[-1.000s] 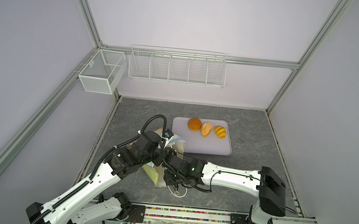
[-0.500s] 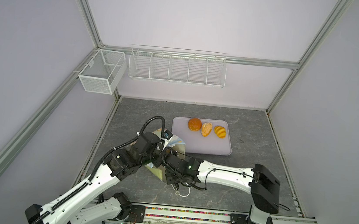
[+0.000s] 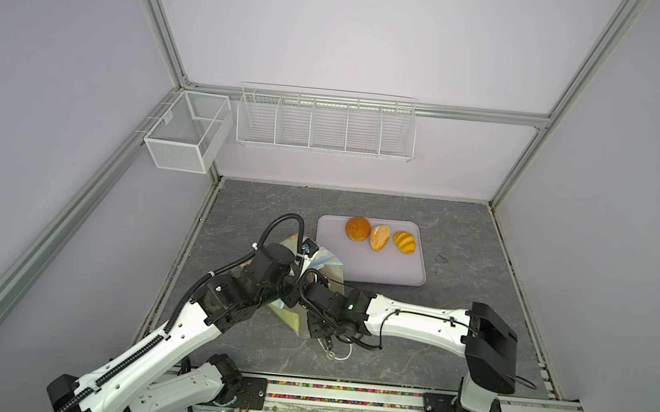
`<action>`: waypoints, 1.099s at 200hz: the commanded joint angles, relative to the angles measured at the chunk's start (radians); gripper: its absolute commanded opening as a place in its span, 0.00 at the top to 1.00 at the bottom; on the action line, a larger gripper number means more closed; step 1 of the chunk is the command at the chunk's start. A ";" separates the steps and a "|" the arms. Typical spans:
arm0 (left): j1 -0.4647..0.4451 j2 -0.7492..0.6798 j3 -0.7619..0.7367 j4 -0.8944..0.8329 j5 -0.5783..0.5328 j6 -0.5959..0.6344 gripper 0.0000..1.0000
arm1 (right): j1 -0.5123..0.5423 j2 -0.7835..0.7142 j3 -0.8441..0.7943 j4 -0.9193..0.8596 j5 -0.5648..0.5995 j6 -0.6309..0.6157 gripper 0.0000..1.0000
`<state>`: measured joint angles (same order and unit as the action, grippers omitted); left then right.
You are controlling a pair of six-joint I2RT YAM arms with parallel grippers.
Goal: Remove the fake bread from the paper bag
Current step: 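Clamp another yellow roll inside the bag with the tongs, then lift the yellow roll out of the bag with the right gripper's tongs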
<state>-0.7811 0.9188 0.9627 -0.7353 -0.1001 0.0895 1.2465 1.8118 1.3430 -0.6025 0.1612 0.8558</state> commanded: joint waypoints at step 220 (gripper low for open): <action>-0.010 0.093 0.084 -0.008 -0.172 -0.146 1.00 | 0.173 -0.375 -0.170 -0.106 0.186 0.062 0.93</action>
<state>-0.7921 0.9981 1.0050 -0.7162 -0.2329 -0.0193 1.4063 1.4818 1.1995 -0.6922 0.2993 0.8764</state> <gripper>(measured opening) 0.047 0.218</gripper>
